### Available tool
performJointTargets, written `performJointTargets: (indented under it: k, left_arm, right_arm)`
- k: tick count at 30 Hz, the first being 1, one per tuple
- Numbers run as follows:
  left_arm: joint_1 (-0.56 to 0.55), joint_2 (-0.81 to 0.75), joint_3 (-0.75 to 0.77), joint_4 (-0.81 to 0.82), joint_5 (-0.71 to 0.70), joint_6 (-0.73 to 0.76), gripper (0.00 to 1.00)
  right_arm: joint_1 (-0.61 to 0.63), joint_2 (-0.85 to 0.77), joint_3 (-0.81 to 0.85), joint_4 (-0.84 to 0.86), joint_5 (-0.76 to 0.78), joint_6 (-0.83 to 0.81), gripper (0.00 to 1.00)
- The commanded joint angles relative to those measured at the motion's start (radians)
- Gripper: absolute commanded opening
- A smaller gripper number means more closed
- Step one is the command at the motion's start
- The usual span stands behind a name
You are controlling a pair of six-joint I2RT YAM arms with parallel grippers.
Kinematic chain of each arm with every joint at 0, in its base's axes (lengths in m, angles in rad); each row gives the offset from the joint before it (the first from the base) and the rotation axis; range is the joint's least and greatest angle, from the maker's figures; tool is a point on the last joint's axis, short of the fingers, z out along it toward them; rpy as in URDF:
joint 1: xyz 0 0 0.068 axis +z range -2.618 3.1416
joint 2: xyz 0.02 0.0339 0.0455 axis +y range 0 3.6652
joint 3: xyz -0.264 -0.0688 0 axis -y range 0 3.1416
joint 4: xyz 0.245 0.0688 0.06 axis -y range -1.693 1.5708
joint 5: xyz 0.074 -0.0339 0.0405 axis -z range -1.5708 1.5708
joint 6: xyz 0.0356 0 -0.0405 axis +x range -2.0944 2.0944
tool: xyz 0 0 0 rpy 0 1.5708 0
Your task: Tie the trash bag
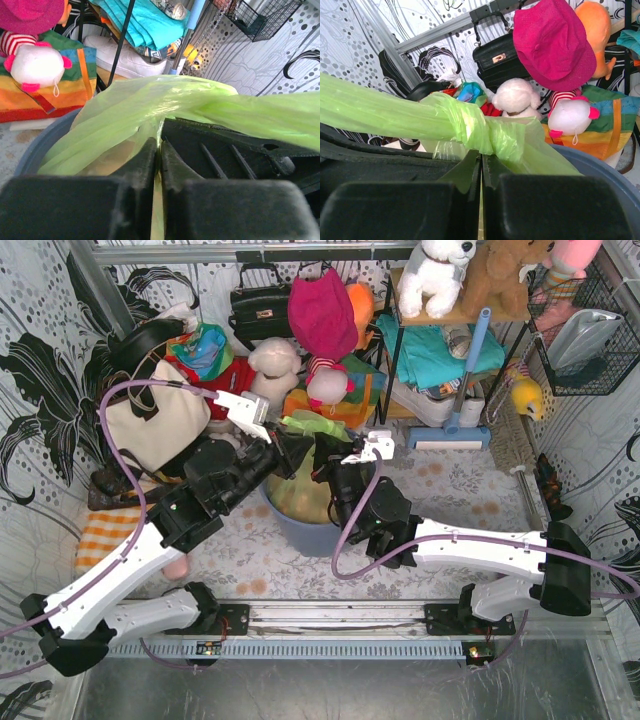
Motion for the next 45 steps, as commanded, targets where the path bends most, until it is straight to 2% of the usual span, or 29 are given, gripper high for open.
performJointTargets:
  k: [1,3,9,18,29,37,38,42,43,45]
  left_arm:
    - [0.006,-0.014,0.007,0.019,-0.021,-0.004,0.10]
    - [0.006,-0.036,-0.003,0.026,-0.022,0.000,0.06]
    - [0.006,-0.115,-0.039,0.047,0.000,-0.004,0.05]
    - [0.006,-0.148,-0.058,0.034,0.051,-0.036,0.04]
    - [0.005,-0.150,-0.048,0.055,0.336,-0.034,0.04]
    - [0.005,-0.156,-0.073,0.025,0.424,-0.034,0.05]
    - [0.005,-0.151,-0.073,0.013,0.426,-0.032,0.06]
    - [0.006,-0.157,-0.056,-0.041,0.295,-0.029,0.44]
    - [0.006,-0.164,-0.053,-0.051,0.238,-0.029,0.49]
    - [0.005,-0.182,-0.049,-0.061,0.140,-0.033,0.50]
  right_arm:
    - [0.001,-0.024,-0.002,0.008,0.004,0.028,0.00]
    - [0.002,-0.021,-0.002,0.004,0.008,0.027,0.00]
    - [0.000,-0.014,0.001,-0.012,0.009,0.036,0.00]
    - [0.000,-0.002,0.004,-0.007,0.016,0.040,0.00]
    - [-0.009,0.018,0.022,0.009,0.030,0.033,0.00]
    - [-0.016,0.019,0.031,0.009,0.015,0.047,0.00]
    - [-0.017,0.017,0.033,0.007,0.012,0.049,0.00]
    - [-0.017,0.006,0.037,-0.013,0.002,0.071,0.00]
    - [-0.017,0.003,0.037,-0.025,-0.002,0.083,0.00]
    - [-0.019,-0.006,0.038,-0.048,-0.004,0.103,0.00]
